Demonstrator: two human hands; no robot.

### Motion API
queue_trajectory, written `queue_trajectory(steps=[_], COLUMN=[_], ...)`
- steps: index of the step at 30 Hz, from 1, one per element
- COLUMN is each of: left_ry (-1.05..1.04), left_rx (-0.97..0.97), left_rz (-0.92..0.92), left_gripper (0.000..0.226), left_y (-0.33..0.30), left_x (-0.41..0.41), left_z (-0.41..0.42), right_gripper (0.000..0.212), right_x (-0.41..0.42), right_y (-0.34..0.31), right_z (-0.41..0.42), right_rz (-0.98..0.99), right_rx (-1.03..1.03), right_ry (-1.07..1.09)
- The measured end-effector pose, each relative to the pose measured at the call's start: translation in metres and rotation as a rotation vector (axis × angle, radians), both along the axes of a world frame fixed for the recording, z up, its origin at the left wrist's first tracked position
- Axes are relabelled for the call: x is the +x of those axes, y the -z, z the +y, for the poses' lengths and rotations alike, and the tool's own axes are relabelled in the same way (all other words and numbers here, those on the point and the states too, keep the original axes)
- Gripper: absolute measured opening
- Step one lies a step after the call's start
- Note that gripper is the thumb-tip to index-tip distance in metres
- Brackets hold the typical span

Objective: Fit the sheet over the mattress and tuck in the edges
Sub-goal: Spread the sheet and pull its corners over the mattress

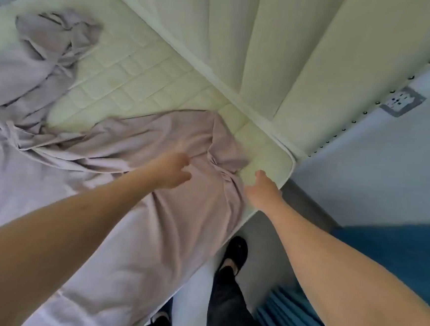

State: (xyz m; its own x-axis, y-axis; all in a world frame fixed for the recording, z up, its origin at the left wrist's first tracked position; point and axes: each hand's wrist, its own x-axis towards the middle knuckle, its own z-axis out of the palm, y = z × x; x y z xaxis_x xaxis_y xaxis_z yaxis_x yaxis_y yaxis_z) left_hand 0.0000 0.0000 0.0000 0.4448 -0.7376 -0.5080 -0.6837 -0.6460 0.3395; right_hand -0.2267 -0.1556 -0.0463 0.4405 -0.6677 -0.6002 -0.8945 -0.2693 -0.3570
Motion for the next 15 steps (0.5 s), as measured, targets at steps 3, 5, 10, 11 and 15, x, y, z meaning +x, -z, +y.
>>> queue_trajectory(steps=[3, 5, 10, 11, 15], left_ry=[-0.106, -0.186, -0.484, -0.519, -0.559], left_rx=[0.037, 0.053, 0.015, 0.031, 0.084], left_rz=[0.02, 0.034, 0.13, 0.157, 0.187], left_gripper=[0.044, 0.042, 0.045, 0.049, 0.057], left_y=[0.029, 0.05, 0.105, 0.121, 0.164], left_x=[-0.009, -0.015, -0.02, -0.02, -0.018], left_z=[-0.037, -0.063, -0.101, -0.103, -0.114], right_gripper=[0.061, 0.059, 0.06, 0.063, 0.071], right_x=[0.004, 0.009, 0.023, 0.026, 0.046], right_y=[0.028, 0.049, 0.102, 0.115, 0.152], right_z=[-0.036, -0.06, -0.098, -0.102, -0.107], right_rz=[0.001, 0.03, 0.025, 0.011, -0.062], right_rx=[0.102, 0.162, 0.276, 0.305, 0.343], right_ry=[0.006, -0.004, 0.048, 0.072, 0.118])
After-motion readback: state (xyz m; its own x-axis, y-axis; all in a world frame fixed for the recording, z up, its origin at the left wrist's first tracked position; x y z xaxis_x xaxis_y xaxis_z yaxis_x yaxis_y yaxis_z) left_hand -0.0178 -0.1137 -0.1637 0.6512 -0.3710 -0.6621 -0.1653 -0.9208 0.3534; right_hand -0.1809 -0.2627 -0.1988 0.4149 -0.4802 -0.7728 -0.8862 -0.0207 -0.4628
